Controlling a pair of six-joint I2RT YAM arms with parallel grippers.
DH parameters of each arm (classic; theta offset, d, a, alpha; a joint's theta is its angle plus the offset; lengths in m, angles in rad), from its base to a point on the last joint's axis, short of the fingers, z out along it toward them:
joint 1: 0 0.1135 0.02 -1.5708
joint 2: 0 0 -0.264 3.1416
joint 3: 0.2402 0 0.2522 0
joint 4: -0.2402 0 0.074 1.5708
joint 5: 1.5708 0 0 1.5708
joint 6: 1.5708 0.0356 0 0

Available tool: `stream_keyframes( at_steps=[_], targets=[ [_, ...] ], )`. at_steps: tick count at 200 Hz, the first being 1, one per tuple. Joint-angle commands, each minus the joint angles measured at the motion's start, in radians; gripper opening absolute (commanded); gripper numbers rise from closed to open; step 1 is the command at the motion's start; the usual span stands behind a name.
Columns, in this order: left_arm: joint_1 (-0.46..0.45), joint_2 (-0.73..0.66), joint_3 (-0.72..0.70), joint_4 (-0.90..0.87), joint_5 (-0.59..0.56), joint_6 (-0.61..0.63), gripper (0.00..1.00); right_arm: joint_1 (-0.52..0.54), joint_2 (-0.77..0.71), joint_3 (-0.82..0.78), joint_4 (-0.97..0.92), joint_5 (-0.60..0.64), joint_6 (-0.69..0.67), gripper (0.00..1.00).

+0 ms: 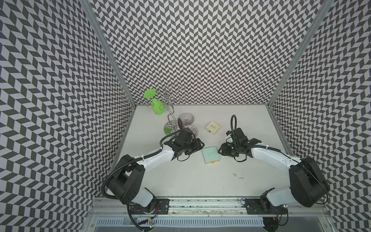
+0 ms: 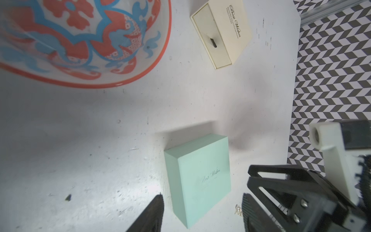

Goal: Take out the earrings from the drawer-style jewelry box
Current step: Move the jewelry box to the center of the board.

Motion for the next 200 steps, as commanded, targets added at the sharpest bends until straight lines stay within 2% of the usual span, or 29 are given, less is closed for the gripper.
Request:
stream_keyframes(
  at_steps=[1, 69, 112, 158, 200],
  targets=[
    [0.015, -0.069, -0.046, -0.022, 0.055, 0.052, 0.64, -0.002, 0.037, 0.025, 0.049, -0.109, -0.098, 0.43],
    [0.046, -0.257, -0.173, -0.065, 0.086, 0.069, 0.65, 0.001, 0.127, -0.010, 0.157, -0.184, -0.069, 0.37],
    [0.077, -0.353, -0.249, -0.125, 0.083, 0.067, 0.65, 0.030, 0.196, 0.040, 0.179, -0.203, -0.093, 0.32],
    [0.113, -0.415, -0.267, -0.169, 0.074, 0.068, 0.65, 0.141, 0.303, 0.139, 0.197, -0.185, -0.070, 0.31],
    [0.130, -0.464, -0.257, -0.233, 0.046, 0.073, 0.64, 0.231, 0.402, 0.263, 0.235, -0.159, 0.046, 0.31]
  ],
)
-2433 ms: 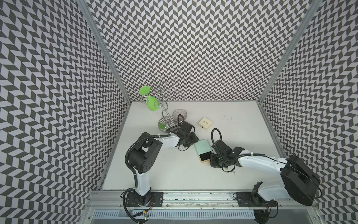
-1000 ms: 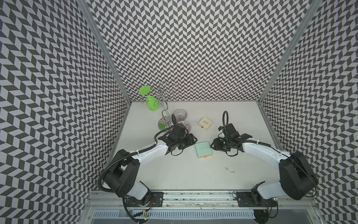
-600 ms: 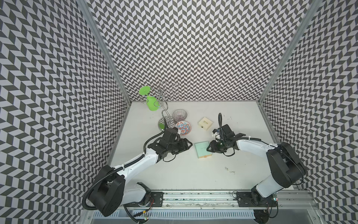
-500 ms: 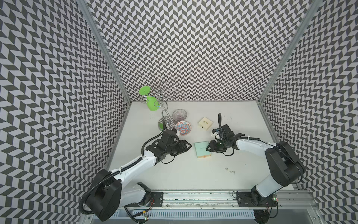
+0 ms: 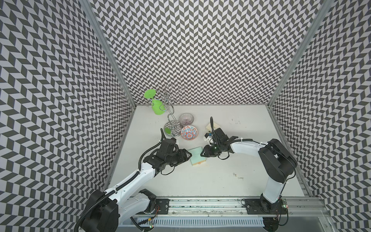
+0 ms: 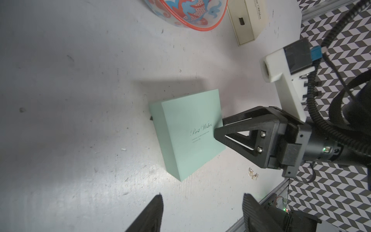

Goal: Take out the earrings from the drawer-style jewelry box
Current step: Move the jewelry box to the center of the board.

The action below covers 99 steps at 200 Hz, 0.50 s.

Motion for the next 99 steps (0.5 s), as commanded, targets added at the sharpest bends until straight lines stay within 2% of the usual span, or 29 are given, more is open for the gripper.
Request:
stream_keyframes(
  at_steps=[1, 51, 76, 99],
  targets=[
    [0.012, -0.042, 0.009, -0.059, -0.027, 0.014, 0.64, 0.049, 0.057, 0.056, 0.046, 0.035, 0.078, 0.31],
    [0.057, -0.120, 0.042, -0.178, -0.103, 0.015, 0.65, 0.147, 0.141, 0.130, 0.172, 0.056, 0.304, 0.31],
    [0.068, -0.137, 0.044, -0.186, -0.102, 0.015, 0.65, 0.171, 0.170, 0.210, 0.135, 0.076, 0.307, 0.31],
    [0.074, -0.137, 0.051, -0.186, -0.099, 0.016, 0.65, 0.167, 0.108, 0.212, 0.093, 0.132, 0.287, 0.35]
  ],
)
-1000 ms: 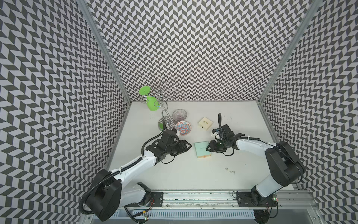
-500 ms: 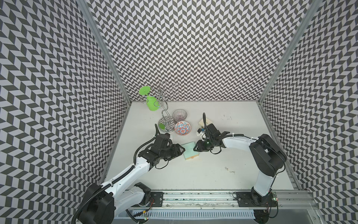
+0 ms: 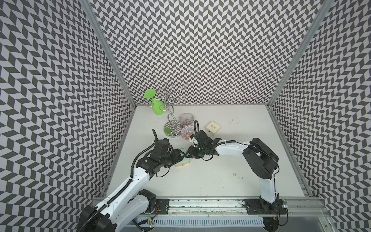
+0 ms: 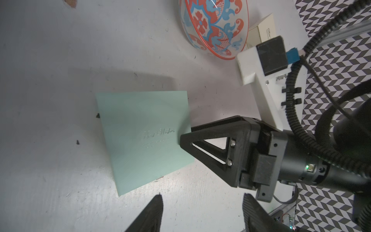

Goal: Take out the earrings from the drawer-style jewelry box
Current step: Move the jewelry box to the center of the board.

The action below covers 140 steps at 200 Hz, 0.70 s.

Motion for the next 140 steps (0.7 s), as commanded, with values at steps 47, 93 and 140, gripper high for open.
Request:
stream_keyframes(
  at_steps=[47, 93, 140],
  targets=[
    [0.008, 0.019, 0.048, 0.109, 0.061, 0.005, 0.65, -0.108, -0.272, -0.025, -0.137, 0.222, 0.002, 0.40],
    [-0.016, 0.098, 0.034, 0.312, 0.147, -0.026, 0.65, -0.361, -0.309, -0.009, -0.102, 0.277, -0.030, 0.39],
    [-0.034, 0.180, 0.041, 0.437, 0.153, -0.038, 0.65, -0.488, -0.079, 0.263, -0.150, 0.206, -0.112, 0.39]
  ],
)
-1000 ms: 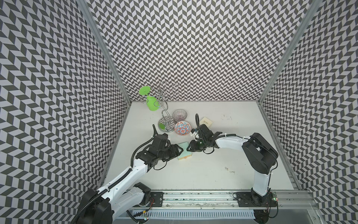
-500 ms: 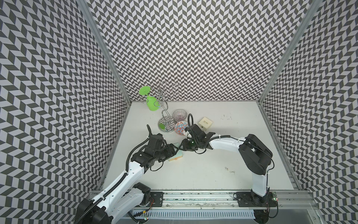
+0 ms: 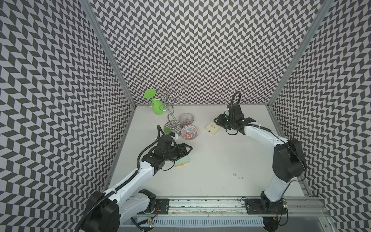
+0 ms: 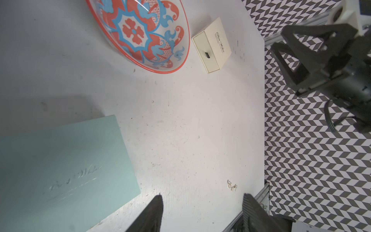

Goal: Take out the earrings from the drawer-style jewelry box
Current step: Move the jewelry box to the center of the board.

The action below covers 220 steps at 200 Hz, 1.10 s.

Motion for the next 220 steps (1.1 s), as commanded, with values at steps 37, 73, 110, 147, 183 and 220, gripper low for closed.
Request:
stream_keyframes(
  at_steps=[37, 73, 110, 147, 183, 220],
  targets=[
    [-0.008, 0.051, 0.003, 0.224, -0.030, -0.050, 0.66, -0.054, 0.225, 0.208, -0.010, -0.050, -0.063, 0.39],
    [-0.007, 0.013, -0.082, 0.368, -0.080, -0.139, 0.67, -0.068, 0.336, 0.291, -0.023, -0.091, -0.131, 0.40],
    [-0.009, 0.023, -0.071, 0.344, -0.069, -0.133, 0.67, -0.086, 0.413, 0.353, -0.054, -0.115, -0.197, 0.41],
    [-0.009, 0.020, -0.062, 0.332, -0.067, -0.128, 0.67, -0.091, 0.475, 0.403, -0.070, -0.184, -0.257, 0.42],
    [-0.010, 0.027, -0.044, 0.303, -0.063, -0.110, 0.67, -0.091, 0.506, 0.425, -0.090, -0.229, -0.281, 0.42],
    [-0.011, 0.034, -0.038, 0.293, -0.063, -0.098, 0.67, -0.088, 0.507, 0.404, -0.086, -0.263, -0.292, 0.40]
  ],
)
